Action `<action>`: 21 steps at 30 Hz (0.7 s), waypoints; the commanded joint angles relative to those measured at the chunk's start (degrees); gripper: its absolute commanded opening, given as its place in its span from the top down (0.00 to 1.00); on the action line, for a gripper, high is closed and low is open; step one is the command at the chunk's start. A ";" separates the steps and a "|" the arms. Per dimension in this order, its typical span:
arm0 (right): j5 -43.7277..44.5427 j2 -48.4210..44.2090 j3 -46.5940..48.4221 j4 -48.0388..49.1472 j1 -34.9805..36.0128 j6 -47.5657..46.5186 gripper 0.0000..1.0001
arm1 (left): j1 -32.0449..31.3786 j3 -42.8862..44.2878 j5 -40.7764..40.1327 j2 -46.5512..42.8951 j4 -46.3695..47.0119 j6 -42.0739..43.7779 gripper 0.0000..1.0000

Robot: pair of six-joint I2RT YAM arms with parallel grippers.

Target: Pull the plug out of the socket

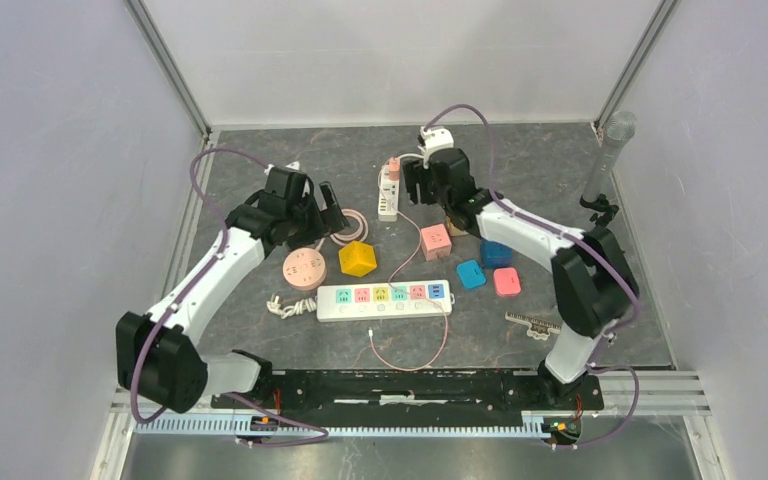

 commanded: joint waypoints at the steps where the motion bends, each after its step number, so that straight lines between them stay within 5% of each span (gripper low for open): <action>1: 2.79 8.47 9.91 4.30 -0.14 -1.69 0.19 | 0.08 -0.52 -4.18 -4.57 -1.64 2.00 0.00; 16: -1.48 25.33 14.39 29.99 -0.60 5.22 0.16 | 0.08 -5.71 0.54 -8.82 0.34 2.49 0.00; 21: 1.84 29.76 19.75 29.24 -1.08 7.23 0.20 | 0.02 -5.27 0.83 -7.90 0.37 2.70 0.00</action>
